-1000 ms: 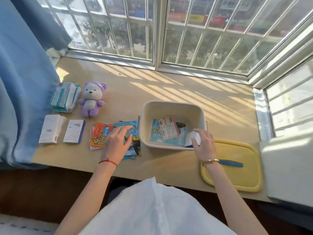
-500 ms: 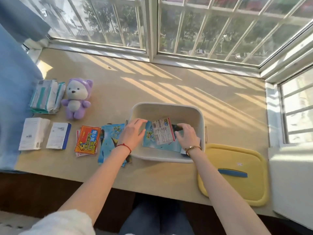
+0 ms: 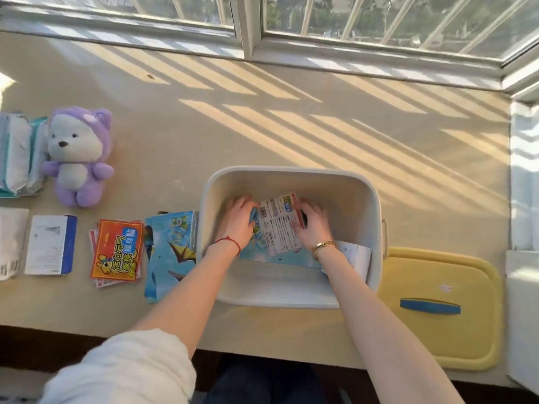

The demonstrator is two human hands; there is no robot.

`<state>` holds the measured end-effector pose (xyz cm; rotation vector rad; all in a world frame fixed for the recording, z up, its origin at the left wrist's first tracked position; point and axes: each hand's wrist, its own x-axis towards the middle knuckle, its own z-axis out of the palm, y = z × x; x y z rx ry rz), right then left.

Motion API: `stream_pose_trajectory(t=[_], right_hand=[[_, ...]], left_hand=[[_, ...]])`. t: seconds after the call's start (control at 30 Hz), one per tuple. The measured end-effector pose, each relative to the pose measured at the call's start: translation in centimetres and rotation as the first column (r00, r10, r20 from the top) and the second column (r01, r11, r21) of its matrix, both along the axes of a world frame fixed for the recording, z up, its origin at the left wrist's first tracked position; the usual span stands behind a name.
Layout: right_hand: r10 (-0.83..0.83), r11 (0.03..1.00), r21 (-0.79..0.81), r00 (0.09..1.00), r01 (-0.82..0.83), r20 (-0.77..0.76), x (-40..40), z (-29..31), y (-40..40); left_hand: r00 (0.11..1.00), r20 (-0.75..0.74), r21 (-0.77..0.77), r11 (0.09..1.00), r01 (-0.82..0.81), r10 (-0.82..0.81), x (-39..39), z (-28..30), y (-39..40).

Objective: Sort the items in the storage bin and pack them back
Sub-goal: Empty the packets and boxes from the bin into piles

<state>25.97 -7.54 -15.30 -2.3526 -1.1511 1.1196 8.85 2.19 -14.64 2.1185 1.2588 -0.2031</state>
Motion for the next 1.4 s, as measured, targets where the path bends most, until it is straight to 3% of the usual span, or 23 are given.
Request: stream_pose_trajectory(t=[0.53, 0.8, 1.07, 1.17, 1.23, 1.3, 1.4], right_hand=[[0.055, 0.998, 0.03, 0.986, -0.06, 0.157, -0.5, -2.1, 0.6], [0.038, 0.999, 0.02, 0.991, -0.041, 0.128, 0.2, -2.1, 1.4], [-0.105, 0.981, 0.17, 0.993, 0.096, 0.046, 1.2, 1.0, 0.5], [-0.121, 0.974, 0.204, 0.986, 0.095, 0.116, 1.3, 2.9, 0.0], [-0.171, 0.961, 0.234, 0.98, 0.143, 0.103, 1.2, 4.1, -0.4], [-0.241, 0.951, 0.209, 0.97, 0.228, 0.036, 1.3, 5.6, -0.9], [-0.362, 0.912, 0.16, 0.924, 0.378, -0.121, 1.2, 7.8, -2.1]], left_hand=[[0.998, -0.007, 0.093, 0.993, -0.066, 0.067, -0.1, -1.5, -0.2], [0.996, -0.027, 0.109, 0.99, -0.086, 0.09, 0.2, -1.7, -0.2], [0.992, -0.123, 0.175, 0.985, 0.002, 0.02, 0.4, -0.6, -0.1], [0.993, -0.115, 0.124, 0.992, 0.016, -0.002, -0.1, 0.4, -0.4], [0.999, -0.051, 0.011, 1.0, -0.004, 0.004, -0.3, 1.8, -0.6], [1.0, -0.027, -0.112, 0.994, 0.011, -0.014, -0.6, 3.6, -0.8], [0.998, 0.036, -0.152, 0.986, 0.062, -0.057, -1.4, 6.6, -1.5]])
